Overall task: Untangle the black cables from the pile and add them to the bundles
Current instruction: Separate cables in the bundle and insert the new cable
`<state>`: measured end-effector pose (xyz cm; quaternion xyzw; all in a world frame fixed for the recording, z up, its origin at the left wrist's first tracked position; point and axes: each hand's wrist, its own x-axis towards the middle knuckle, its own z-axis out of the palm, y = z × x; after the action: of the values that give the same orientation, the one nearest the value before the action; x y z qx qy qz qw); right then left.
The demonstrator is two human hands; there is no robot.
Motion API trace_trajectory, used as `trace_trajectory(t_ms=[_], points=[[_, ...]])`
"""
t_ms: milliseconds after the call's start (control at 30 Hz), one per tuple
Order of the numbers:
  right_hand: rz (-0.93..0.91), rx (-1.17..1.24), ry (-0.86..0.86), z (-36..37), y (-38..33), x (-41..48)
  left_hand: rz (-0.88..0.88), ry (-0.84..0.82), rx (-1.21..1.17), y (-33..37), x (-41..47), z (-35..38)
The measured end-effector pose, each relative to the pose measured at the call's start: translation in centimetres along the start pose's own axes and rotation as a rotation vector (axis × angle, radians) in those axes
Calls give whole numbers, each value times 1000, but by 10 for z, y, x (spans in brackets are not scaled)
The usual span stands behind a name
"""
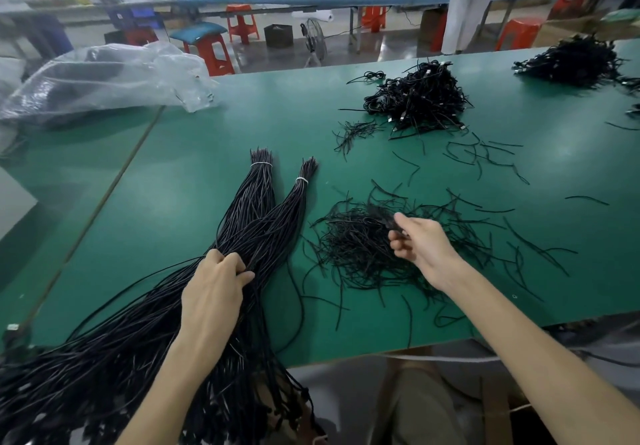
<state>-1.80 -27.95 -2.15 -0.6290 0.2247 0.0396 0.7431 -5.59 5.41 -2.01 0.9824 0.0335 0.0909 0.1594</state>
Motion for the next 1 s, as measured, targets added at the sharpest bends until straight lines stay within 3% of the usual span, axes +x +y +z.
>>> trace_trajectory(t_ms=[133, 333, 400, 467, 600, 667, 767, 900, 1000], points=[[-68, 49, 80, -15, -12, 11, 6, 19, -45, 7, -2, -7], [-114, 69, 65, -20, -7, 14, 68, 157, -101, 21, -1, -22], [-220, -140, 85, -14, -3, 6, 66, 73, -319, 28, 1, -26], [-446, -438, 48, -2, -2, -8, 64, -95, -590, 44, 0, -27], [-831, -947, -418, 47, 17, -43, 232, -208, -729, 86, -2, -22], [-822, -882, -498, 68, 23, -57, 170, -236, -823, 95, 3, -22], [-913, -859, -357, 73, 14, -61, -25, -414, -1031, 83, 10, -23], [-990, -958, -405, 75, 9, -66, -72, -599, -1133, 55, 9, -15], [-962, -886, -382, 80, 12, -76, -151, -697, -1318, 29, 15, -12]])
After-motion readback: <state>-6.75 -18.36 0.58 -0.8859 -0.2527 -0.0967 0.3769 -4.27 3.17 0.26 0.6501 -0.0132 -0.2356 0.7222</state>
